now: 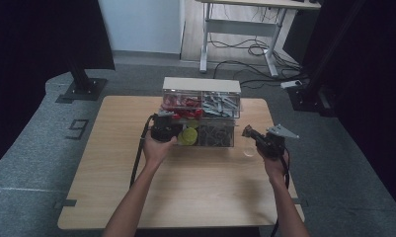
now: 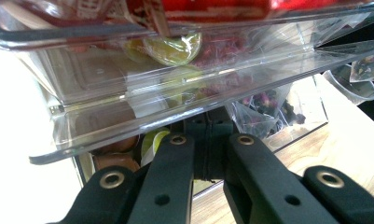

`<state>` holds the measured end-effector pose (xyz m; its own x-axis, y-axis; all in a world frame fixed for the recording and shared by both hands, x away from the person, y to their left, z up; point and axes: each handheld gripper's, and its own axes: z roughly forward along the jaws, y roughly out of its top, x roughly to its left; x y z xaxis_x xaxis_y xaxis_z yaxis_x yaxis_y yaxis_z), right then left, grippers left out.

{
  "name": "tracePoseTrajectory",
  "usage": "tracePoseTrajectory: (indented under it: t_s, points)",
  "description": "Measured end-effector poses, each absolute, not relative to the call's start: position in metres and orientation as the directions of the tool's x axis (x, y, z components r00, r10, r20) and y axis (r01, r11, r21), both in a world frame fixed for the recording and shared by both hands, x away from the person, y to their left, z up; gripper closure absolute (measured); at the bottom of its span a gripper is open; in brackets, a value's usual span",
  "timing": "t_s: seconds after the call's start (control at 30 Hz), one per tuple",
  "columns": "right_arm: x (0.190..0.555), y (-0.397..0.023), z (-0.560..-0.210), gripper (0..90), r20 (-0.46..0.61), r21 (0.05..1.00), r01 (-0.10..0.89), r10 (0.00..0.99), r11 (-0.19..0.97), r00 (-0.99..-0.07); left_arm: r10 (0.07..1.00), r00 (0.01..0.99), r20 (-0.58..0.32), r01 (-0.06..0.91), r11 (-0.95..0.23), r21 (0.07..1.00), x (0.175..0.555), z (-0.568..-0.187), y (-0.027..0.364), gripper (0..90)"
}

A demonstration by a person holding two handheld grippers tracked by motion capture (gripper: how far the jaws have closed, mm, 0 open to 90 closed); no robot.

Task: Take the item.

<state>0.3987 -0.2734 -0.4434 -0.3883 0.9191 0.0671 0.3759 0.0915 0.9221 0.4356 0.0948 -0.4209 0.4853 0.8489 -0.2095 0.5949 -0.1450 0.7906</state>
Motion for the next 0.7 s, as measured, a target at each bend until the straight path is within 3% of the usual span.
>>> tracePoseTrajectory:
  t_s: [0.7]
  points:
    - [0.404,-0.295,-0.447,89.3,0.082,0.917,0.394,0.940,0.059,-0.331,0.848,0.487,-0.210,0.597,-0.148,0.789,0.436,-0.422,0.094,90.0]
